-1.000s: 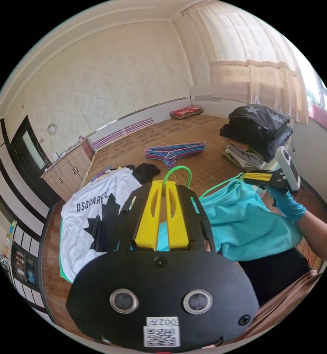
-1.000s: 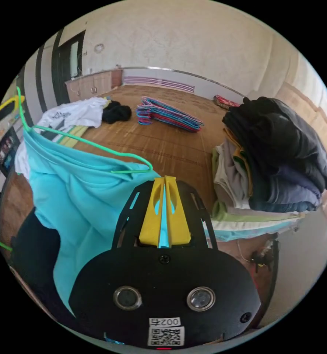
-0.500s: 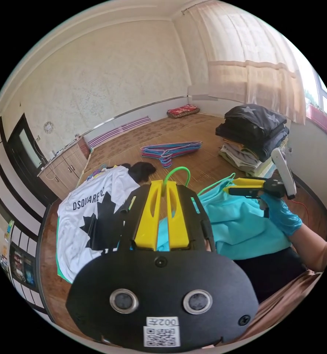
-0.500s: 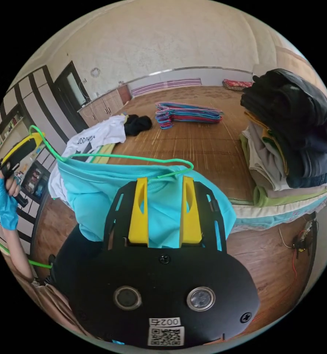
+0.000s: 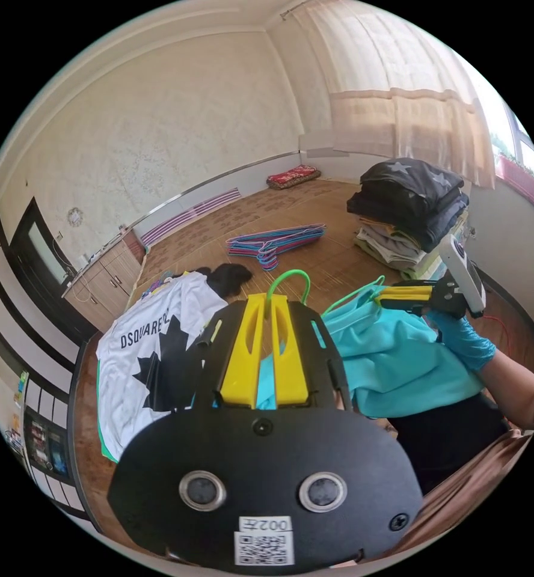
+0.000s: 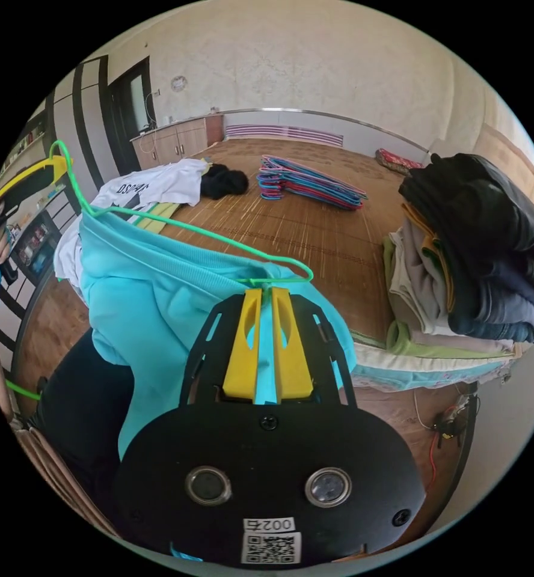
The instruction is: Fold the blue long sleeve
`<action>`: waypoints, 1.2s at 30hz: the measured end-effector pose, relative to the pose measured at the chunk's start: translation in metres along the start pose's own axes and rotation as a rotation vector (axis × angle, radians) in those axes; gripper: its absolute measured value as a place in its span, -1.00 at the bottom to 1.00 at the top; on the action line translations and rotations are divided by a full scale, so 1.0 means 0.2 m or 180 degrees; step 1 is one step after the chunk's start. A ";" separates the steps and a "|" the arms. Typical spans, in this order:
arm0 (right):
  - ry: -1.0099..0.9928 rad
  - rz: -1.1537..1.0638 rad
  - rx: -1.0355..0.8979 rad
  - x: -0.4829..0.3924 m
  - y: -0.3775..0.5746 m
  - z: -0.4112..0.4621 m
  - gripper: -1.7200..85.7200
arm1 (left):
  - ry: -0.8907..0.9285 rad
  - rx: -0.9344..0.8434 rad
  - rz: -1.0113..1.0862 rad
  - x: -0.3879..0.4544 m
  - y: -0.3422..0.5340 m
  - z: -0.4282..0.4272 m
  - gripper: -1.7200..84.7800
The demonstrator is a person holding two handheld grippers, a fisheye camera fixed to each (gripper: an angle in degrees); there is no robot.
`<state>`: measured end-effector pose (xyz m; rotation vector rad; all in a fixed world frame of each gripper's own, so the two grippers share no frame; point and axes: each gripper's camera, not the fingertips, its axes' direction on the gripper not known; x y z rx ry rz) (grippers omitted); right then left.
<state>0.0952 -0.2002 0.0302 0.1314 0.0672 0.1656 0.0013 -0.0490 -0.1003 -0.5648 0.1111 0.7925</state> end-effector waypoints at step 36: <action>0.0218 0.0810 0.0365 0.30 -0.12 -0.11 -0.98 | 0.0147 0.0123 -0.0128 -0.04 0.14 -0.14 -0.98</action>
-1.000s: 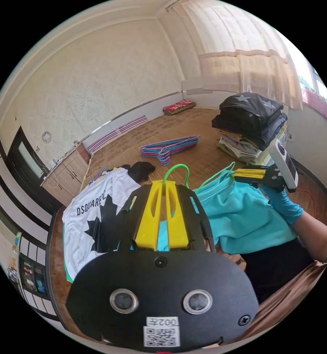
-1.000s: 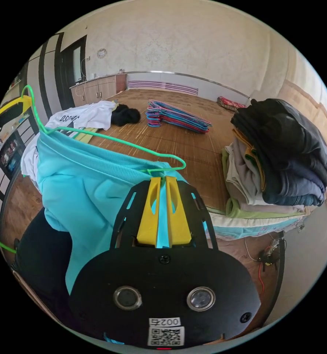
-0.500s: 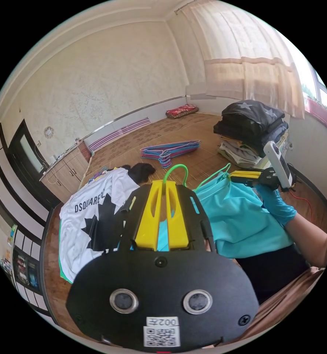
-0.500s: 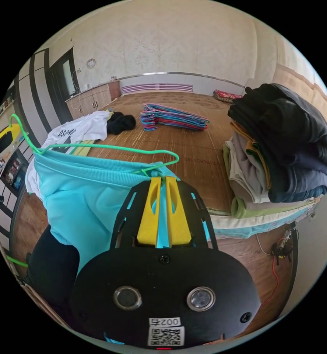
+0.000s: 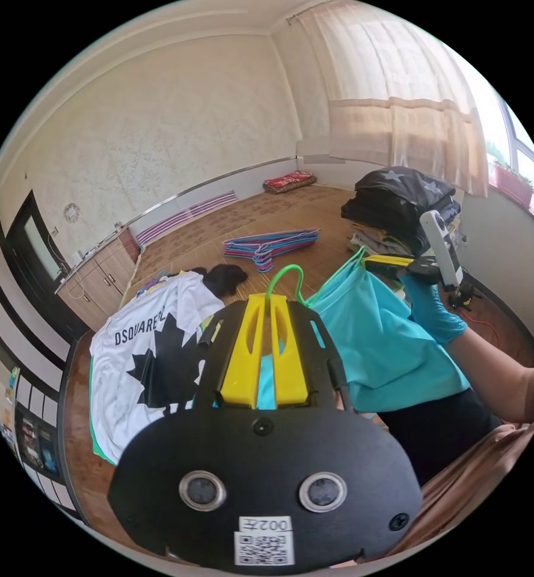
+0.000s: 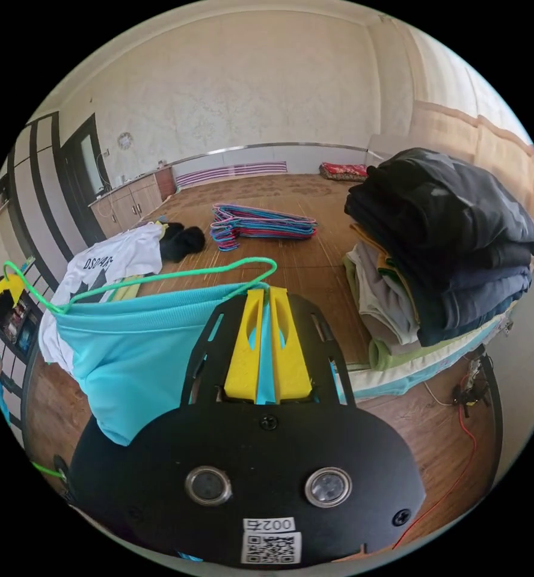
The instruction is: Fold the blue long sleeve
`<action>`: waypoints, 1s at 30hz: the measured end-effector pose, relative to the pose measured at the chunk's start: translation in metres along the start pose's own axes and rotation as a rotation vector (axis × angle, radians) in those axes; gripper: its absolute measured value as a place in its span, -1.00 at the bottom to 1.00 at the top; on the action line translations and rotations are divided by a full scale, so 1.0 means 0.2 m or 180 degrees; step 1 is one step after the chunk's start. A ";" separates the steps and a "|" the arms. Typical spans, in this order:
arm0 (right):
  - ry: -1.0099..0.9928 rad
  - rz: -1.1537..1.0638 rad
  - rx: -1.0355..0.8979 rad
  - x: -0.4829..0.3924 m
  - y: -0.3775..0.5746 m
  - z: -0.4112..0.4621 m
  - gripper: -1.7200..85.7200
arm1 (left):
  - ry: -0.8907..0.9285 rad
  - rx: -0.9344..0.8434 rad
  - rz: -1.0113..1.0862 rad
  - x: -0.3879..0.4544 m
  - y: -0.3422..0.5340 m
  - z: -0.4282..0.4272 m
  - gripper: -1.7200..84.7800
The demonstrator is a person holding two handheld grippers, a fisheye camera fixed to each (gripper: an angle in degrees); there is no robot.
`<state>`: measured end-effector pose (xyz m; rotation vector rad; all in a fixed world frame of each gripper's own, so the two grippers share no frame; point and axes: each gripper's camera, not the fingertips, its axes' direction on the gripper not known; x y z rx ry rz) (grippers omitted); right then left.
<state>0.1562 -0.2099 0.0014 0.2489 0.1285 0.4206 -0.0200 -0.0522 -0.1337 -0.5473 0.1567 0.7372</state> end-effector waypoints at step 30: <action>-0.1648 -0.0084 0.0443 0.25 0.09 -0.26 -0.76 | -0.0030 0.0134 -0.0137 -0.04 -0.10 -0.13 -0.98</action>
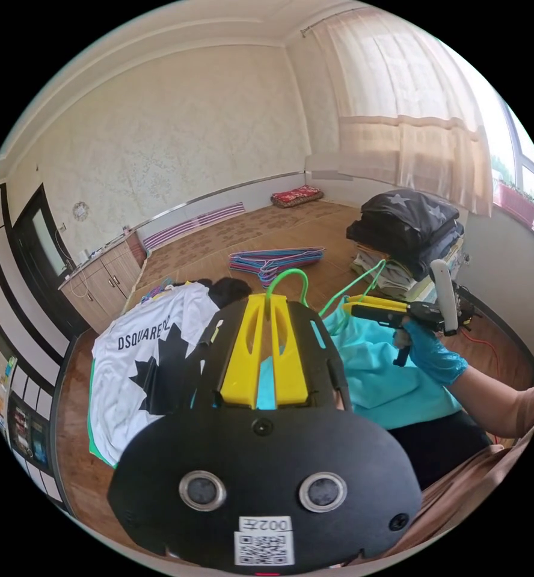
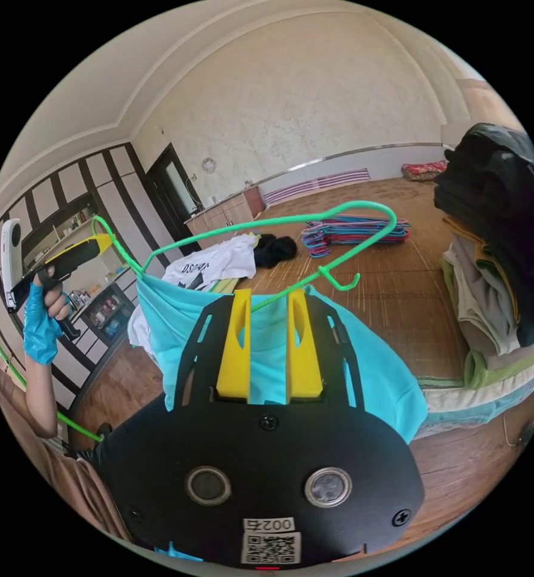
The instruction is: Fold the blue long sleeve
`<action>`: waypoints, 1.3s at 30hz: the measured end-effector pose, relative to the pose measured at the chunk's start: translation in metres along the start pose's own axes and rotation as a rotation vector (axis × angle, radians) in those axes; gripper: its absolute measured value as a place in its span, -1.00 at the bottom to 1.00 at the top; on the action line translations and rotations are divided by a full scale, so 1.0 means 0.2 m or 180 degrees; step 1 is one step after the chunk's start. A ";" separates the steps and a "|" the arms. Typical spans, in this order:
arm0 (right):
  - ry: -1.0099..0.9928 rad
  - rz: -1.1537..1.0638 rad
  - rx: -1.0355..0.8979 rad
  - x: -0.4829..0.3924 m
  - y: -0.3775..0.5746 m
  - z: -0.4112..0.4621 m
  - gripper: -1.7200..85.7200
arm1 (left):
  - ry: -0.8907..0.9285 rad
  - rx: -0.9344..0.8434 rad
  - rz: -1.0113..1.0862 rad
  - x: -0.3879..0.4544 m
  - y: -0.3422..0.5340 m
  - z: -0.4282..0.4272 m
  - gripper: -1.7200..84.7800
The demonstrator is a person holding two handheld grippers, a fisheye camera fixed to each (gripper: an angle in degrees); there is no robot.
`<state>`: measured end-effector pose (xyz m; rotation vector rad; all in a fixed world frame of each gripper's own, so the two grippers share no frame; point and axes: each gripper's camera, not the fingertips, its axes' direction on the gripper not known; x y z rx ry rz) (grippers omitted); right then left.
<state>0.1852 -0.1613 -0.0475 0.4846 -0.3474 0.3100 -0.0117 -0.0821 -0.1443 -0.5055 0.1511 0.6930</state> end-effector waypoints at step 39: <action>0.1129 -0.1076 -0.0374 -0.32 -0.63 0.21 -0.86 | 0.0461 -0.0331 0.0143 -0.11 -0.33 0.40 -0.98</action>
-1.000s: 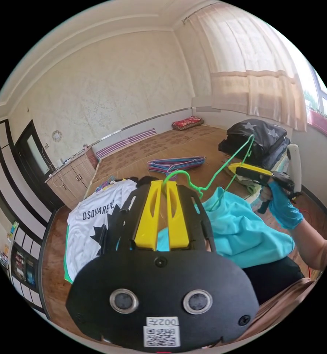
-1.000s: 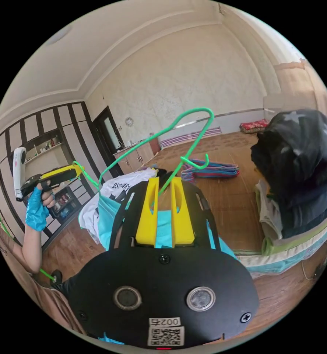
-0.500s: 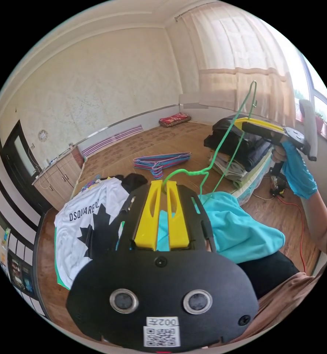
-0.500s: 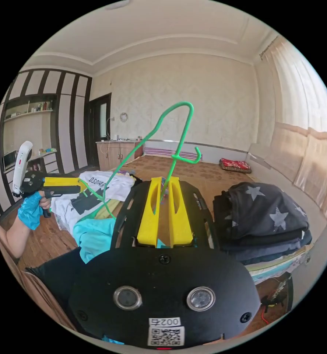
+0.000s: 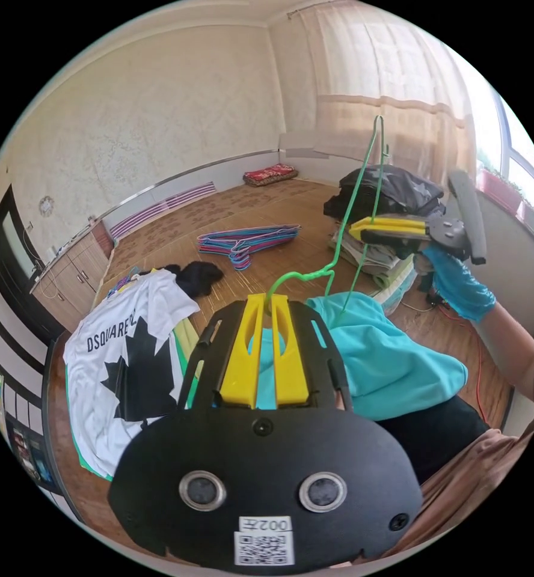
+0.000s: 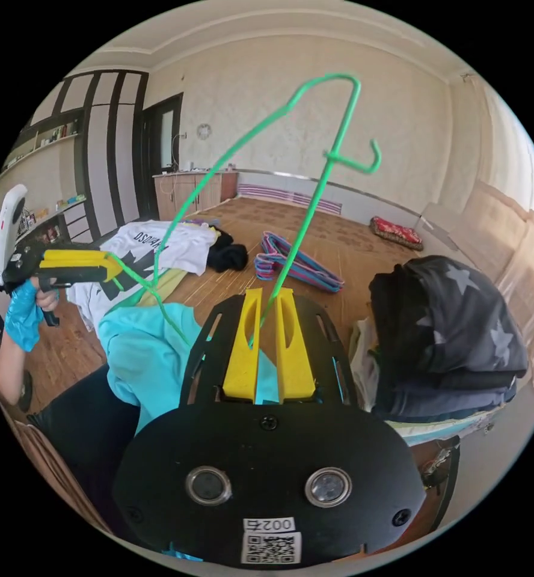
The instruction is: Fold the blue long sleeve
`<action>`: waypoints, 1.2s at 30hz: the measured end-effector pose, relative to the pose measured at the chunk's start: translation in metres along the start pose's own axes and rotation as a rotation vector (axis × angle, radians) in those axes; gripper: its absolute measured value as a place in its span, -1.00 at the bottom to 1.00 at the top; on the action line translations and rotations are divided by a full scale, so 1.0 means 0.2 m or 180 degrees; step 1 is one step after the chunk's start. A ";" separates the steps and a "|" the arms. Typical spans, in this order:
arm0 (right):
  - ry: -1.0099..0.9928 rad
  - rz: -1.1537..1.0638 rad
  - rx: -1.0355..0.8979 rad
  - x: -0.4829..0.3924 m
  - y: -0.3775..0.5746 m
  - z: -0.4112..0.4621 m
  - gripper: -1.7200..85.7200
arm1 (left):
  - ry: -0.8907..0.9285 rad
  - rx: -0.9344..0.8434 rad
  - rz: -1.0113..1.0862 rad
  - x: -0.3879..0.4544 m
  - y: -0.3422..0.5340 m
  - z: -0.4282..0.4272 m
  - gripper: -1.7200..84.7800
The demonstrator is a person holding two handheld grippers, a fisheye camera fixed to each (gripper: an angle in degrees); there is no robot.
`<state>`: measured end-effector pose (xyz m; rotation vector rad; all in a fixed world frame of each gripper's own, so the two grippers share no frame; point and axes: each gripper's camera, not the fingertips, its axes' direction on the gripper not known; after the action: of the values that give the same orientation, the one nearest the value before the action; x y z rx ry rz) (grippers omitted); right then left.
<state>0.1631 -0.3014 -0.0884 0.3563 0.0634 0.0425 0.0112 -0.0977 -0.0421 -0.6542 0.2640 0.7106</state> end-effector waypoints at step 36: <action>0.0975 -0.1003 -0.1669 0.13 -1.65 1.72 -0.98 | 0.0304 -0.0669 0.0277 -0.66 -1.18 1.28 -0.96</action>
<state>0.2234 -0.7282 0.1157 -0.1897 0.4026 -0.1966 0.0767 -0.1378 0.3231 -0.8825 0.3097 0.7982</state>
